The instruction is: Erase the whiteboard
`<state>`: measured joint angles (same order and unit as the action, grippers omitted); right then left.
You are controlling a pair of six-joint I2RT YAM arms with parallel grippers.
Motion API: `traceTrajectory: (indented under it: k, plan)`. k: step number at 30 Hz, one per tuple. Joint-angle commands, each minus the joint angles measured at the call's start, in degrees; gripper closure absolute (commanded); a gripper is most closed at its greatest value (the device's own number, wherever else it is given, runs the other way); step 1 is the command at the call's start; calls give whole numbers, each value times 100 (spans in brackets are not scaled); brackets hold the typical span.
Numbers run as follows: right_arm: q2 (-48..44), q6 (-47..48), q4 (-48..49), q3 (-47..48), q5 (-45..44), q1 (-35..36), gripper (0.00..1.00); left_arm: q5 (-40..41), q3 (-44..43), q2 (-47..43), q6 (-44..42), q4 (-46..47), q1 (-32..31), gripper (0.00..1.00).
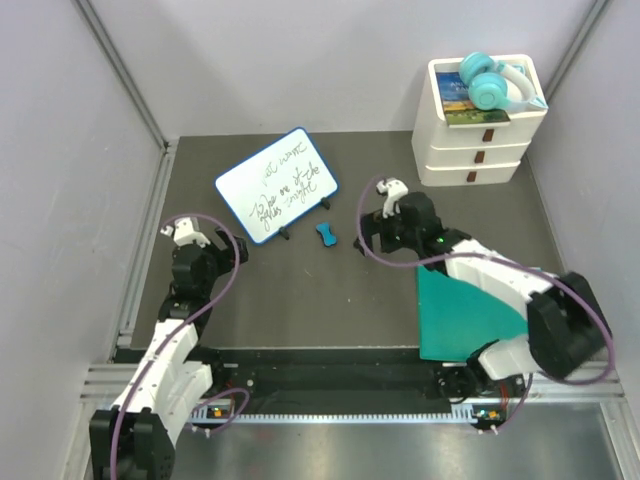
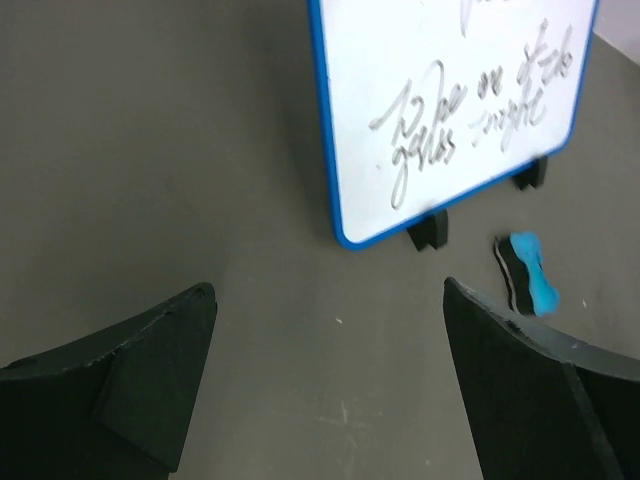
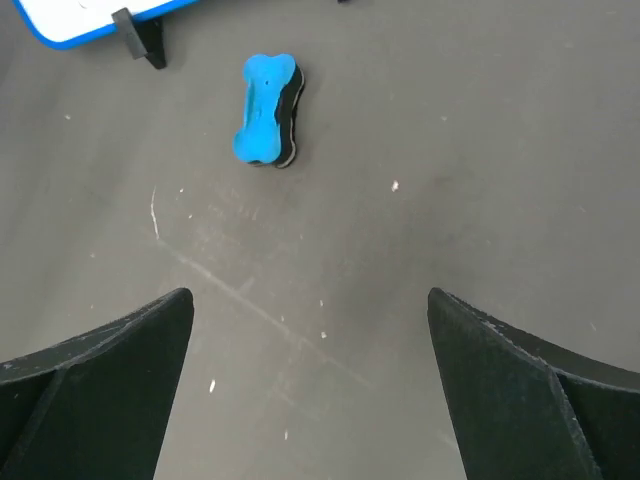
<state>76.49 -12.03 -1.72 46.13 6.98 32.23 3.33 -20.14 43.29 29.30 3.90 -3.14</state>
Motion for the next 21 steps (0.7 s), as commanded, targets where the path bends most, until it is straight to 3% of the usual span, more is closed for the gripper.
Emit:
traceTrajectory:
  k: [1, 11, 21]
  plan:
    - [1171, 78, -442, 1212, 93, 178, 1, -738, -236, 187, -127, -56, 15, 1]
    - [3291, 342, -1260, 3560, -873, 1197, 9, -1107, -1062, 1753, 182, -1023, 24, 1]
    - [4190, 430, -1534, 4343, -1928, 1330, 15, -1010, -632, 823, 32, -830, 24, 1]
